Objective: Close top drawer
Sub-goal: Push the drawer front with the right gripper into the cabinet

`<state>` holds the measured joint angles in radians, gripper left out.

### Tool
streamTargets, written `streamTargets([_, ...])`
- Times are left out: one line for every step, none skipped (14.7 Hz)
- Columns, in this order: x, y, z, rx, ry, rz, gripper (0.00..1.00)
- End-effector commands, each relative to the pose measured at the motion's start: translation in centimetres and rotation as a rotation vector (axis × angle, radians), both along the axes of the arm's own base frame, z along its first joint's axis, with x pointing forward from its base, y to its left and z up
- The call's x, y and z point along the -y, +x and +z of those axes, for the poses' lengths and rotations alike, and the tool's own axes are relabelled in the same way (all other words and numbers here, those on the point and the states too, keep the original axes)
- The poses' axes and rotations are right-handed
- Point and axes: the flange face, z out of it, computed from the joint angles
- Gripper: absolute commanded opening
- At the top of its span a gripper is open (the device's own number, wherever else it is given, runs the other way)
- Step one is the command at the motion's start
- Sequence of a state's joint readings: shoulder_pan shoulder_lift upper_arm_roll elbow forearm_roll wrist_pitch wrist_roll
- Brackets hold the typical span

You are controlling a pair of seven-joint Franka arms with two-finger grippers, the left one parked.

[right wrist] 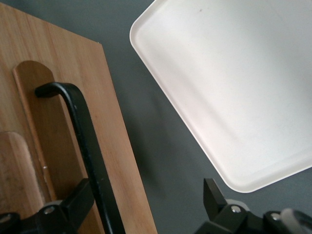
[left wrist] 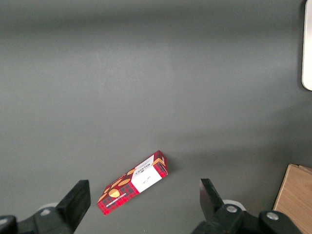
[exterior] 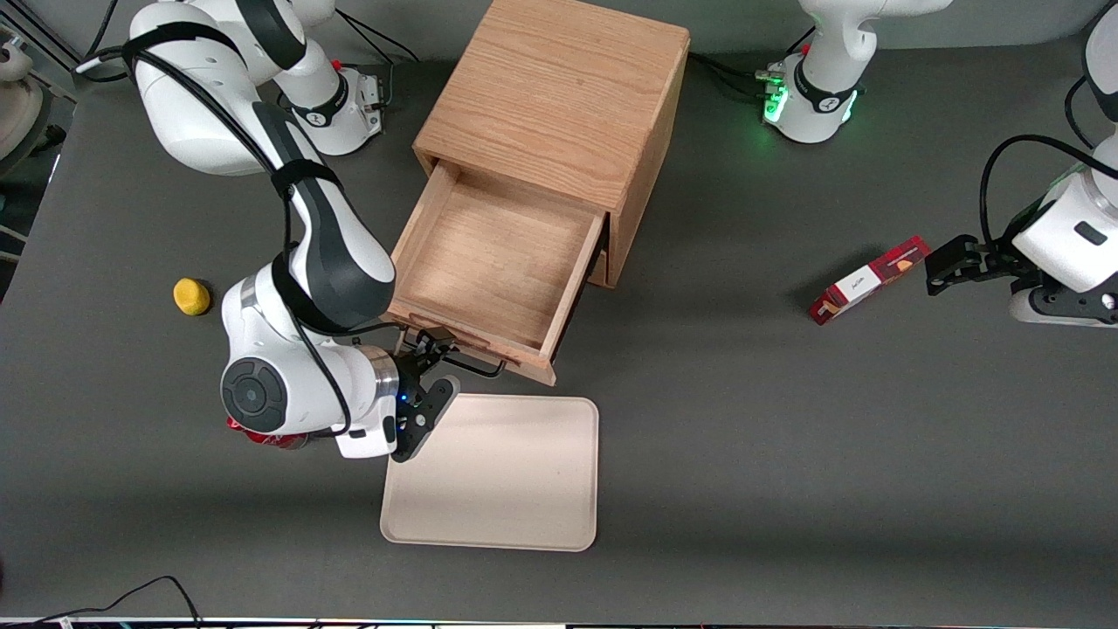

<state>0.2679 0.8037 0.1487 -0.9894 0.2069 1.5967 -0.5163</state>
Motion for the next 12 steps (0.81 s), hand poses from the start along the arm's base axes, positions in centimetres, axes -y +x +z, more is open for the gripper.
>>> streamTargets([-1.0, -0.7, -0.1, 0.004, -0.006, 0.021, 1.0])
streamTargets([-1.3, -1.1, 0.0, -0.002, -0.004, 0.025, 1.0])
streamTargets([-1.5, -1.5, -0.2, -0.013, -0.008, 0.022, 1.0])
streamTargets([-2.0, -2.0, -0.1, -0.02, -0.008, 0.028, 1.0])
streamTargets([-2.2, -2.3, 0.1, -0.023, -0.007, 0.035, 1.0])
streamTargets([-2.6, -2.9, 0.4, -0.028, -0.004, 0.044, 1.0])
streamTargets([-2.7, -3.4, 0.6, -0.033, -0.007, 0.049, 1.0])
streamTargets([-2.7, -3.9, 1.1, -0.035, -0.01, 0.054, 1.0])
streamTargets([-2.9, -4.7, 1.1, -0.046, -0.014, 0.061, 1.0])
streamTargets([-3.1, -5.5, 1.5, -0.048, -0.013, 0.068, 1.0])
streamTargets([-3.3, -6.5, 1.6, -0.047, -0.015, 0.073, 1.0])
streamTargets([-3.3, -7.3, 1.7, -0.041, -0.015, 0.072, 1.0])
